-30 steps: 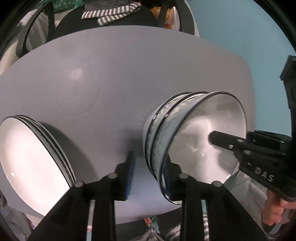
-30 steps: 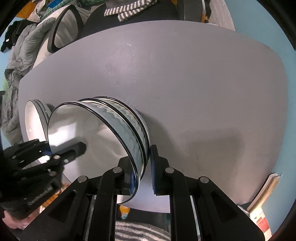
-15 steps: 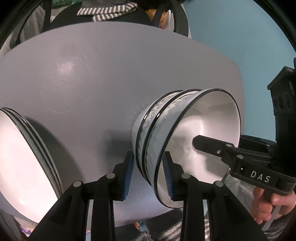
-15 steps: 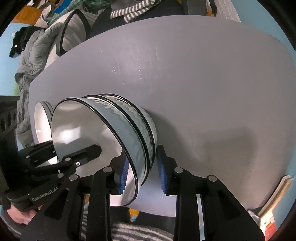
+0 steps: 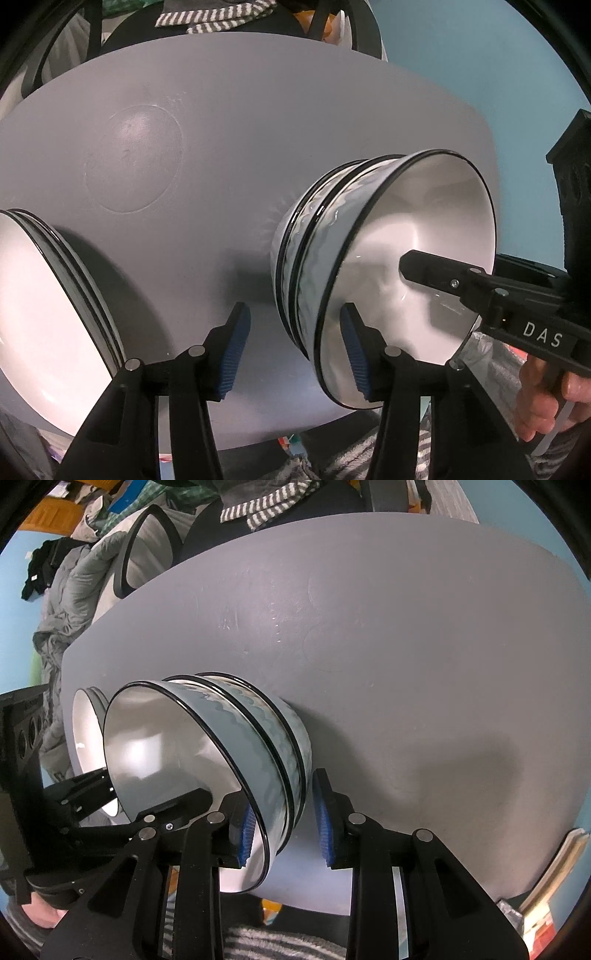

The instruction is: Organize plates and bowls

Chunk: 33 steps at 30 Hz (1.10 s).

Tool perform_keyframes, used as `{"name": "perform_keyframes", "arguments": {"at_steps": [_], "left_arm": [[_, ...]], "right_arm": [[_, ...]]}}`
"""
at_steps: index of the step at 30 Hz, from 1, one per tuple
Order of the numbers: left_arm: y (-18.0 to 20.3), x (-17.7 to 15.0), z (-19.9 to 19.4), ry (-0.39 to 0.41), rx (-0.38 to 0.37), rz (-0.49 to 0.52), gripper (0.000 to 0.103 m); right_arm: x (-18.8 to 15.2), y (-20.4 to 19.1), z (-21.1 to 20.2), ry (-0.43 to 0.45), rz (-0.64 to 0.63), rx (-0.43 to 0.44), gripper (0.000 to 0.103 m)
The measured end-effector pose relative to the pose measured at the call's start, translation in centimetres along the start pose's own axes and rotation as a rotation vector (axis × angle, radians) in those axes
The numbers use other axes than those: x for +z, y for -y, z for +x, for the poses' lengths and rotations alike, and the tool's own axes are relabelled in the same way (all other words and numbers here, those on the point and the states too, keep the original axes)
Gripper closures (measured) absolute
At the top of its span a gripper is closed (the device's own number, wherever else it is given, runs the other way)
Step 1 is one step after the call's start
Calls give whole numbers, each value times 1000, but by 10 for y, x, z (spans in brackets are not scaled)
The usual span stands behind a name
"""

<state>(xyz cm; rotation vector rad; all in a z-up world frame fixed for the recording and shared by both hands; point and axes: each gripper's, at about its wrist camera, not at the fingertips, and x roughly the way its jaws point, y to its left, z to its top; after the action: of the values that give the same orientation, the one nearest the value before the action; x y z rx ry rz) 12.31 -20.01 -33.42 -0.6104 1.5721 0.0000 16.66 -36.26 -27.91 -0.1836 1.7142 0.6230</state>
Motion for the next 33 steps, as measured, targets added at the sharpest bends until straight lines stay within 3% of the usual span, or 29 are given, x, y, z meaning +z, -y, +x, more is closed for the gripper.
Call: {"name": "perform_keyframes", "arguments": {"at_steps": [5,8,11,15,21,23,27,33], "left_arm": [[-12,-4,-7,70,-27,-34,55],[-15,-6,-11,113,-32,-39,63],[-14,-6,-11,104,-38,-35,66],[-6,-1,-11,97,-42,-19,79],[3,4,-5,82,-19,-18,80],[4,5,-8,75,-19,-20,80],[1,8,-4,71,-8,11,81],[-4,11,-10,73,-47,-32,80]], "right_arm": [[2,-1,1,5,7,5,76],[3,0,-1,21,0,-5,76],[4,0,-1,20,0,-4,76],[4,1,-1,21,-3,-6,76],[6,0,-1,28,-4,-6,76],[7,-2,0,25,-19,-7,80],[8,-12,0,23,-52,-53,81],[10,-16,-1,21,-40,-80,83]]}}
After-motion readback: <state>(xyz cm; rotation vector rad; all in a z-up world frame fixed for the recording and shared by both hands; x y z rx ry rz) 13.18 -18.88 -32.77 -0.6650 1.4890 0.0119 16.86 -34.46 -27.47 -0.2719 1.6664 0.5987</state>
